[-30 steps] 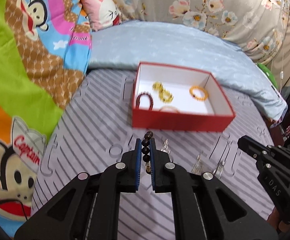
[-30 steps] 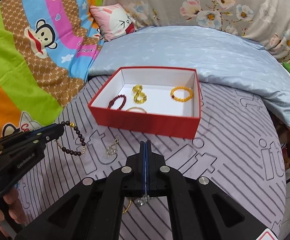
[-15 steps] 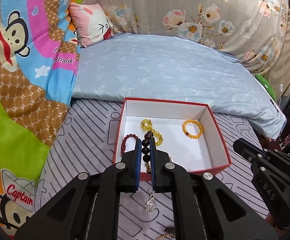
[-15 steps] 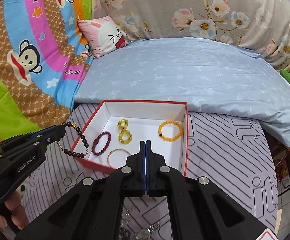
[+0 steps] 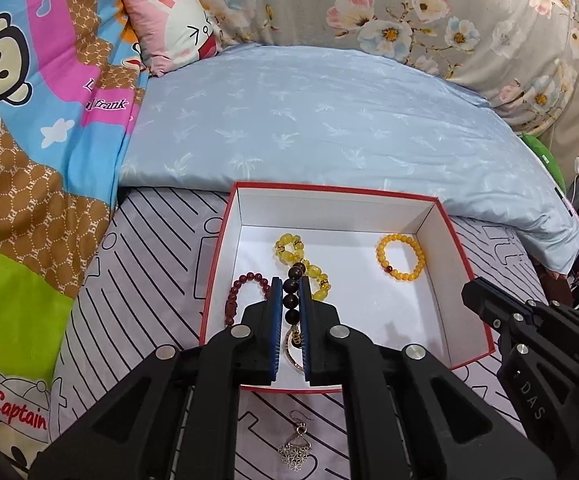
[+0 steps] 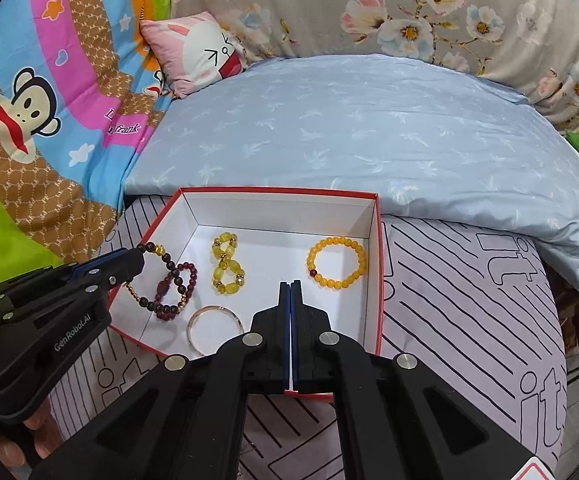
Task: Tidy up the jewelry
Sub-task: 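Open the left tool to release the dark brown bracelet in the box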
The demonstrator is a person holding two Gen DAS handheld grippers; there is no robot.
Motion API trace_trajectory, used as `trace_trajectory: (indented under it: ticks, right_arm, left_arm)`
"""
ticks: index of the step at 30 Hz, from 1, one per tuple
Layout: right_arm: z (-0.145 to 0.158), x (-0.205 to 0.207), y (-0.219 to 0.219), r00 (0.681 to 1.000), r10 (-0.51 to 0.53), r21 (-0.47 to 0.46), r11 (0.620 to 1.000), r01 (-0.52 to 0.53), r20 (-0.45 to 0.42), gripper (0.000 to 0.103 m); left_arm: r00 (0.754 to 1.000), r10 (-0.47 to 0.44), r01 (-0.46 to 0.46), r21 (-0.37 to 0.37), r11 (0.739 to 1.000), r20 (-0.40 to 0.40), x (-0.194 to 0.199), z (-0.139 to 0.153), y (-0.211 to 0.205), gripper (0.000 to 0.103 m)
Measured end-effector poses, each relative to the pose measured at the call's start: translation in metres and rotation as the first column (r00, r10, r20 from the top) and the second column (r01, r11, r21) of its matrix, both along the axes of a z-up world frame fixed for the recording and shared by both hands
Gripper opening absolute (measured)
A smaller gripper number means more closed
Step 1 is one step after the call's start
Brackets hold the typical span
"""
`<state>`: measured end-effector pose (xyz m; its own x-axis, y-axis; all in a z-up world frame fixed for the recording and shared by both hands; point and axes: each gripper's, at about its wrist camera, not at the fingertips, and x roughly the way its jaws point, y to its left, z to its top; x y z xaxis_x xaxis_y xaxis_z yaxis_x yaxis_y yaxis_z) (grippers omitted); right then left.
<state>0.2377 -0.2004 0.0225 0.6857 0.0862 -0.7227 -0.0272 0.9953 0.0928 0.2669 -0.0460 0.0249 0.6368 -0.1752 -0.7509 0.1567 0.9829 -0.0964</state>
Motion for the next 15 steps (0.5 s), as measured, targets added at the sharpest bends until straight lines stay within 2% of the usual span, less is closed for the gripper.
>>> trace_trajectory:
  ticks: [3, 5, 7, 15]
  right_arm:
    - [-0.003, 0.001, 0.000, 1.000, -0.009, -0.004, 1.000, 0.009, 0.002, 0.011]
    - [-0.004, 0.000, -0.001, 1.000, -0.014, 0.003, 1.000, 0.014, 0.002, 0.024]
    - [-0.004, -0.001, -0.001, 1.000, -0.019, 0.004, 1.000, 0.019, 0.006, 0.031]
    - [0.003, -0.012, 0.004, 1.000, -0.012, 0.003, 1.000, 0.012, 0.026, 0.036]
  left_arm:
    - [1.000, 0.008, -0.008, 0.013, 1.000, -0.003, 0.001, -0.005, -0.001, 0.009]
    - [1.000, 0.016, -0.016, 0.024, 1.000, -0.009, 0.002, -0.008, -0.001, 0.017]
    - [1.000, 0.024, -0.024, 0.024, 0.999, -0.009, 0.001, -0.009, 0.001, 0.031]
    - [1.000, 0.025, -0.025, 0.032, 0.999, -0.003, -0.007, -0.007, 0.002, 0.033]
